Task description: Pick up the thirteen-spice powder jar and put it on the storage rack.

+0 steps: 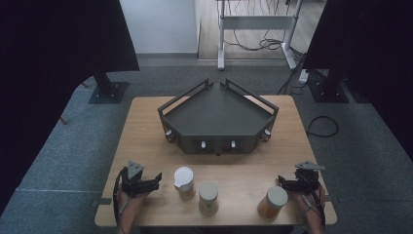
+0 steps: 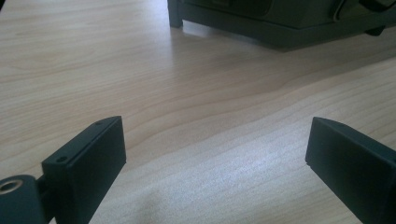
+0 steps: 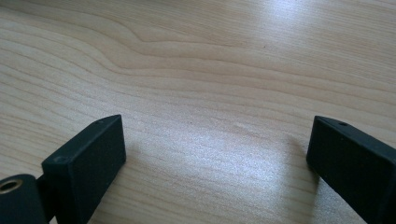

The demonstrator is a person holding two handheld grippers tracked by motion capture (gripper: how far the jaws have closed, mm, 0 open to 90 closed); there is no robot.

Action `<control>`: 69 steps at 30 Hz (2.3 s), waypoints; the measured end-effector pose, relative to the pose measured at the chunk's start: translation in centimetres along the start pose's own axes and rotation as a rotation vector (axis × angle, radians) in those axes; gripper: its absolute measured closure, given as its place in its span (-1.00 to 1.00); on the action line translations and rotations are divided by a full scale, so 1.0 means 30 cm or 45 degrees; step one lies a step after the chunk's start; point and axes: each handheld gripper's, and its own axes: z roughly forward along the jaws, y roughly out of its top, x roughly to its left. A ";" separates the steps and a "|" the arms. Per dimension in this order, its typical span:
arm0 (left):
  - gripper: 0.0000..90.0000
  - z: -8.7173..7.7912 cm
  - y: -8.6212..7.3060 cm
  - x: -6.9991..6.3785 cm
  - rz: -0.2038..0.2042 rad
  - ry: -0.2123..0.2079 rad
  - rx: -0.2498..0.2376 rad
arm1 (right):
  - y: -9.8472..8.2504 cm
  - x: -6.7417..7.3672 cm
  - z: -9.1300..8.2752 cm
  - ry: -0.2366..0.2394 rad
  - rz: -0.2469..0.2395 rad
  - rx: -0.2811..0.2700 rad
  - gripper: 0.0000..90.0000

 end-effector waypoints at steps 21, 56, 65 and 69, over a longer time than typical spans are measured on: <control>-0.89 -0.034 -0.009 -0.005 -0.007 -0.016 -0.126 | 0.000 0.002 0.000 -0.007 0.007 0.001 -0.91; -0.88 -0.107 0.005 -0.028 0.003 -0.050 -0.300 | 0.000 0.002 0.000 -0.009 0.009 0.001 -0.91; -0.88 -0.128 0.008 -0.034 0.005 -0.058 -0.346 | 0.000 0.002 0.000 -0.009 0.009 0.001 -0.91; -0.88 -0.135 0.009 -0.036 0.006 -0.061 -0.366 | 0.000 0.002 0.000 -0.009 0.009 0.001 -0.91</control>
